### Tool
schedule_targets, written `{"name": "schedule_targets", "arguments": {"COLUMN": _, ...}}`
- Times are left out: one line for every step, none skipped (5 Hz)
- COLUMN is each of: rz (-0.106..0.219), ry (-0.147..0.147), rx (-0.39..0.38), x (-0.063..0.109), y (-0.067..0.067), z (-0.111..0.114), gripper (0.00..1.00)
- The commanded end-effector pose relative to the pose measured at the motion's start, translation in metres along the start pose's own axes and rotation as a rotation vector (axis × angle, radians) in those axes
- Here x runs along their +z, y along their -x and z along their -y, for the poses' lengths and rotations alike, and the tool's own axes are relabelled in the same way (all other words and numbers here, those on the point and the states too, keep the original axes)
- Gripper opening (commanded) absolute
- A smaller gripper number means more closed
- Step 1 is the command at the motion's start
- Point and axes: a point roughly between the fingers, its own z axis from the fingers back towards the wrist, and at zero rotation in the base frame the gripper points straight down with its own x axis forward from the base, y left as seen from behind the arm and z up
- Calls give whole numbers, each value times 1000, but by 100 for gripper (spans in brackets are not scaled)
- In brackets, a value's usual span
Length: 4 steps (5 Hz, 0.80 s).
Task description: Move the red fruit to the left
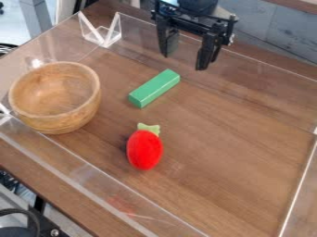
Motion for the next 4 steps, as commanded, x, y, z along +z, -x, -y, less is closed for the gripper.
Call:
{"name": "schedule_targets", "arguments": {"rz": -26, "ry": 6, "rx": 25, "x": -5, "y": 11, "z": 3, "gripper": 100}}
{"name": "schedule_targets", "arguments": {"rz": -50, "ry": 24, "rx": 115, "x": -27, "y": 30, "z": -6, "gripper": 100}}
{"name": "schedule_targets", "arguments": {"rz": -35, "ry": 17, "rx": 211, "x": -41, "y": 47, "z": -15, "gripper": 100}}
{"name": "schedule_targets", "arguments": {"rz": -15, "ry": 28, "rx": 364, "x": -49, "y": 64, "z": -29, "gripper": 100}}
